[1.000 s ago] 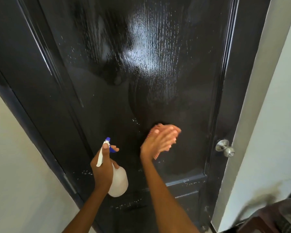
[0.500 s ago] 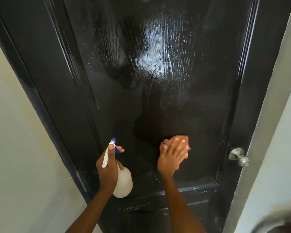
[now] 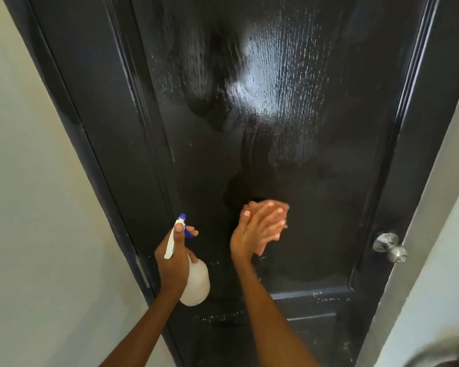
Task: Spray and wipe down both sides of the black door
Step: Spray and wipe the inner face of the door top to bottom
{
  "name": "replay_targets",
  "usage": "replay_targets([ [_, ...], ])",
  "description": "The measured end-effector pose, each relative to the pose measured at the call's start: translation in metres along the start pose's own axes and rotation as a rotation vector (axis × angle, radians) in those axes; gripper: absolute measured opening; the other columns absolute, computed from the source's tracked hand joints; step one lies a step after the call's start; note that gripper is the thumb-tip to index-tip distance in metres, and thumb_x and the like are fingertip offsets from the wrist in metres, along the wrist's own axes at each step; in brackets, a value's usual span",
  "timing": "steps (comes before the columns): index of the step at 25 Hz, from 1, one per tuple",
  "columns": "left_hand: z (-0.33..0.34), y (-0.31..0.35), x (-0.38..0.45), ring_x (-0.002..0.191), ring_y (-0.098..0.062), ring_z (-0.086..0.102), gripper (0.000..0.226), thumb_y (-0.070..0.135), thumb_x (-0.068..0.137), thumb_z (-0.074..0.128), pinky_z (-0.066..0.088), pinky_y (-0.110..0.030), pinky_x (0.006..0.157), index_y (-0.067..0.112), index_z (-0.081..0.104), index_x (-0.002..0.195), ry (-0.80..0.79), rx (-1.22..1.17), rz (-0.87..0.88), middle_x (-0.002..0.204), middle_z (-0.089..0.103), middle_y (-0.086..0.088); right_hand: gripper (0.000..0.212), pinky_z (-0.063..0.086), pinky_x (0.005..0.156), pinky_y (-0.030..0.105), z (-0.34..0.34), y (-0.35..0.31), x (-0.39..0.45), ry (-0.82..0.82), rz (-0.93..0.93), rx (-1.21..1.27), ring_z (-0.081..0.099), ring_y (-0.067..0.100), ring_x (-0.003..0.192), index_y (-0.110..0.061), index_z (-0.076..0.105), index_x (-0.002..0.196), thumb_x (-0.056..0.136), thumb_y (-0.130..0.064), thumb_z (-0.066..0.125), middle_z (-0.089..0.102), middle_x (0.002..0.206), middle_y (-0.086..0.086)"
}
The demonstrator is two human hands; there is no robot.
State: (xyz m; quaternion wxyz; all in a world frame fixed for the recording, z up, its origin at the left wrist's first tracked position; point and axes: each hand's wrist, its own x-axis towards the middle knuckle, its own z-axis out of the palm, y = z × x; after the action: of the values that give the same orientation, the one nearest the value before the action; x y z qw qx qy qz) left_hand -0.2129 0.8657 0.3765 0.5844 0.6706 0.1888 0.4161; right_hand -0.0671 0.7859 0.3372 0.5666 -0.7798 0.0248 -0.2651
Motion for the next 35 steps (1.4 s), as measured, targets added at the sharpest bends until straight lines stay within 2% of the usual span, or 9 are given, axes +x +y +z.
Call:
replay_targets([
  [3,-0.008,0.023,0.01,0.048,-0.012,0.057,0.036,0.048,0.096,0.04,0.051,-0.024,0.048,0.027,0.068,0.093,0.035,-0.025,0.077,0.083,0.075,0.011,0.061,-0.02,0.115,0.068,-0.004,-0.048,0.036,-0.159,-0.668,-0.321,-0.011,0.041,0.157,-0.038,0.003,0.164,0.109,-0.055,0.022,-0.007,0.173,0.0],
  [8,-0.012,0.056,0.026,0.041,-0.008,0.056,0.036,0.052,0.09,0.042,0.049,-0.016,0.045,0.025,0.067,0.089,0.099,-0.079,0.043,0.087,0.072,0.005,0.064,-0.007,0.123,0.064,-0.028,-0.074,0.096,-0.242,-1.635,-0.704,-0.002,0.03,0.16,-0.036,0.013,0.165,0.108,-0.051,0.038,0.004,0.174,-0.003],
  [10,-0.014,0.059,0.031,0.04,-0.009,0.055,0.043,0.052,0.091,0.044,0.049,-0.016,0.044,0.017,0.069,0.091,0.104,-0.102,0.006,0.086,0.073,0.002,0.064,0.004,0.123,0.066,-0.045,-0.1,0.123,-0.074,-1.57,-0.654,0.01,0.031,0.159,-0.036,0.02,0.164,0.107,-0.053,0.043,0.013,0.172,-0.004],
  [15,-0.019,0.066,0.056,0.058,-0.021,0.06,0.044,0.048,0.1,0.046,0.051,-0.024,0.048,0.01,0.069,0.096,0.098,-0.096,-0.171,0.095,0.072,-0.008,0.059,0.008,0.12,0.072,-0.061,-0.182,0.158,0.303,-0.843,-0.324,0.011,0.037,0.158,-0.031,0.02,0.164,0.11,-0.052,0.032,0.013,0.172,0.0],
  [18,-0.024,0.076,0.063,0.057,-0.023,0.059,0.048,0.05,0.1,0.045,0.051,-0.025,0.049,0.009,0.07,0.1,0.125,-0.085,-0.158,0.093,0.072,-0.006,0.061,0.006,0.119,0.073,-0.031,-0.158,0.122,0.207,-1.2,-0.386,0.012,0.039,0.157,-0.029,0.027,0.163,0.108,-0.05,0.043,0.018,0.171,0.003],
  [22,-0.026,0.086,0.06,0.052,-0.022,0.057,0.042,0.048,0.101,0.044,0.049,-0.025,0.046,0.016,0.067,0.087,0.148,-0.051,-0.123,0.088,0.071,-0.005,0.065,-0.012,0.122,0.064,-0.01,-0.1,0.105,-0.249,-1.945,-0.694,-0.003,0.033,0.159,-0.031,0.017,0.165,0.107,-0.053,0.039,0.008,0.173,0.003],
  [24,-0.027,0.092,0.058,0.051,-0.021,0.058,0.041,0.048,0.101,0.045,0.049,-0.025,0.046,0.018,0.066,0.083,0.165,-0.045,-0.121,0.087,0.071,-0.004,0.065,-0.019,0.122,0.058,-0.01,-0.102,0.111,-0.361,-2.099,-0.713,-0.006,0.029,0.159,-0.032,0.017,0.164,0.107,-0.055,0.039,0.011,0.173,0.001],
  [31,-0.029,0.118,0.063,0.051,-0.018,0.061,0.046,0.051,0.094,0.049,0.048,-0.022,0.042,0.011,0.07,0.087,0.095,-0.143,-0.066,0.086,0.074,-0.009,0.062,0.003,0.125,0.063,-0.03,-0.266,0.15,0.147,-1.545,-0.442,0.013,0.033,0.158,-0.033,0.022,0.164,0.108,-0.056,0.035,0.016,0.172,0.0],
  [35,-0.042,0.13,0.08,0.053,-0.021,0.063,0.048,0.05,0.095,0.049,0.05,-0.024,0.043,0.007,0.071,0.091,0.09,-0.162,-0.086,0.088,0.074,-0.011,0.063,0.008,0.122,0.068,-0.017,-0.286,0.142,0.225,-1.305,-0.331,0.01,0.035,0.159,-0.03,0.017,0.165,0.109,-0.052,0.034,0.011,0.173,0.002],
])
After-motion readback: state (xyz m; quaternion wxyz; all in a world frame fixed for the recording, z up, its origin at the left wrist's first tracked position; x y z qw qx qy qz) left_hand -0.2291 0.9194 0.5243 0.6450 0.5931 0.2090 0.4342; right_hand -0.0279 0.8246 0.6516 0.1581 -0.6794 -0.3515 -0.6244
